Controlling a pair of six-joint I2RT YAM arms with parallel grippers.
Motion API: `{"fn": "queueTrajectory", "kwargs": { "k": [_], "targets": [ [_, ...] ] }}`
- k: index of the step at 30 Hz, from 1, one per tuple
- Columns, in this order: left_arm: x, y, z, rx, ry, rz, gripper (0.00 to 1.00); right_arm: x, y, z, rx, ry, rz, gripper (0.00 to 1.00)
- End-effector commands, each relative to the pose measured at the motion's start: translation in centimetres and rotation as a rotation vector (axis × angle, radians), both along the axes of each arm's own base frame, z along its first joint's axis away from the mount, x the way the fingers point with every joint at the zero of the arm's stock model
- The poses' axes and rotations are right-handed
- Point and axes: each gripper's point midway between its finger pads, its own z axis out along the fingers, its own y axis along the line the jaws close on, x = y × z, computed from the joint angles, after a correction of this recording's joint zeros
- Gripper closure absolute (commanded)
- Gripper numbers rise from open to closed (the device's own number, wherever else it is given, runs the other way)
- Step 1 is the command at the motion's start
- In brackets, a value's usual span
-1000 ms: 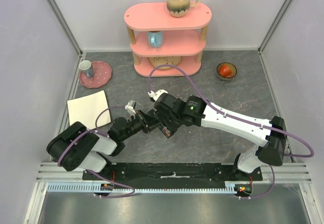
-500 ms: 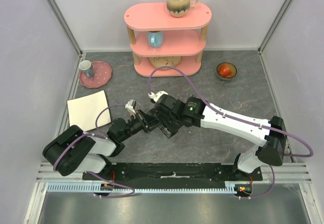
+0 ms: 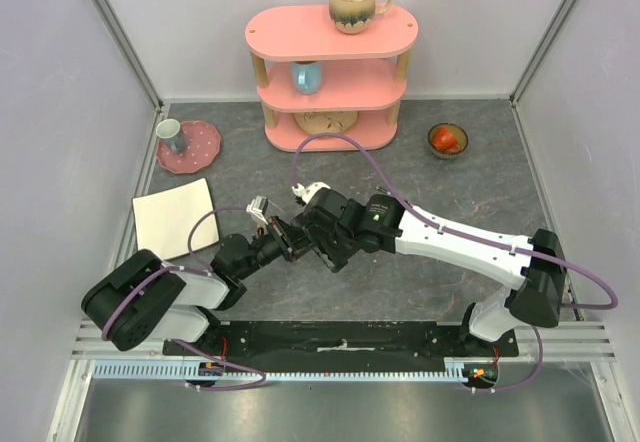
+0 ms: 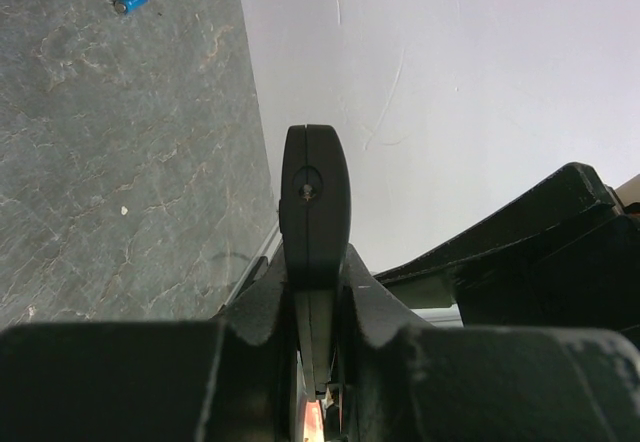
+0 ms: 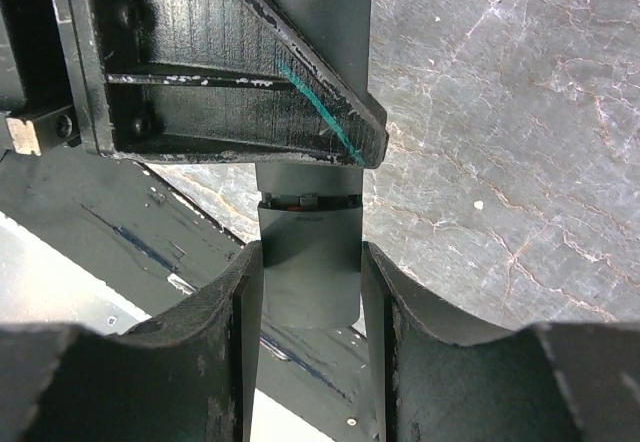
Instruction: Load the batteries into the remote control
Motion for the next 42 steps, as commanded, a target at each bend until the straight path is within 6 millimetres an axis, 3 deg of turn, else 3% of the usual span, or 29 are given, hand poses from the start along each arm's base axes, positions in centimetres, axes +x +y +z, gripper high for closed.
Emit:
{"fn": "queueTrajectory", "kwargs": {
  "k": [1,25,42],
  "targets": [
    [-0.6,0.6,7.5,-0.179,-0.271,0.021,0.98,-0.5,0.3,0.4,0.040,0.008,-0.002,1.00],
    [-2.8,0.5,9.4,-0.240,-0.311,-0.083,0.98,-1.1,-1.0,0.8,0.050,0.001,0.011,1.00],
    [-2.5,0.6,10.3,-0.271,-0.316,-0.064,0.98,-2.3,0.4,0.6,0.121,0.068,0.020,1.00]
  ]
}}
